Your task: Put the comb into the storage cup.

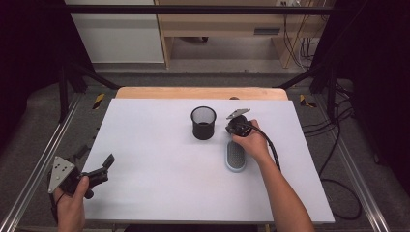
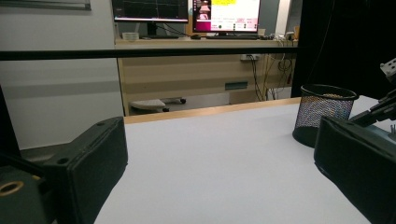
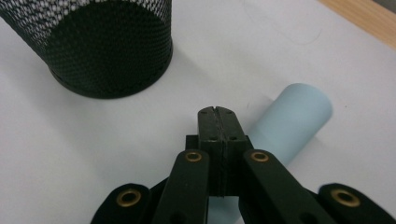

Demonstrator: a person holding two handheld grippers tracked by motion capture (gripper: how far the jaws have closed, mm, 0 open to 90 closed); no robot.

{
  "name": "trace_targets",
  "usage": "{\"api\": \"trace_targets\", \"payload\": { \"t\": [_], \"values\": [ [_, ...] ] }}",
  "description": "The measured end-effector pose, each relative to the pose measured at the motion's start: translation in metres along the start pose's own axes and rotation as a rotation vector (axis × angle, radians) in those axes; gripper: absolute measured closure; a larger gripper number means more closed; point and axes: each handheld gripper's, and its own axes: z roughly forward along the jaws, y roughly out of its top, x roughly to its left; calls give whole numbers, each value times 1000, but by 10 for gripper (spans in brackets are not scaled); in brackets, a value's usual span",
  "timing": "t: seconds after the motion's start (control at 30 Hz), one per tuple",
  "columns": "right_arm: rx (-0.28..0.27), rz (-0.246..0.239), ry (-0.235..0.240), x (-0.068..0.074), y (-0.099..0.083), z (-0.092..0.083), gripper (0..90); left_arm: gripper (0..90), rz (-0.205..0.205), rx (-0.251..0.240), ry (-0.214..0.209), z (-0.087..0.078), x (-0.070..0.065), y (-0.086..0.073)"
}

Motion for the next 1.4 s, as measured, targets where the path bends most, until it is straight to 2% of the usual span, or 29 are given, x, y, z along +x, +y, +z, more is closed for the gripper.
{"api": "trace_targets", "payload": {
  "t": [0.23,0.33,0.37,0.53,0.83,0.97,1.0,1.03,1.2,1.3,1.4],
  "values": [
    [43,26,-39,-10,-6,-3,900,29,0,1,0,0,1,0],
    [49,43,-56,-17,-12,-9,900,29,0,3,1,0,1,0],
    [51,63,-58,-19,-16,-14,900,29,0,4,0,0,0,0],
    [56,65,-70,-22,-23,-21,900,29,5,8,-3,1,0,-1],
    [103,62,-109,-27,-30,-25,900,29,5,10,3,1,0,-1],
    [143,61,-140,-32,-35,-27,900,29,7,15,-2,2,0,-1],
    [146,60,-141,-33,-36,-27,900,29,7,16,-3,2,1,-2],
    [137,82,-132,-36,-38,-28,900,29,7,17,-3,2,1,-2],
    [155,93,-143,-42,-47,-37,900,29,4,15,5,1,2,-2],
    [148,126,-130,-47,-55,-46,900,29,5,16,5,1,2,-2],
    [166,126,-129,-47,-63,-54,900,29,10,19,2,1,1,-2]
  ]
}}
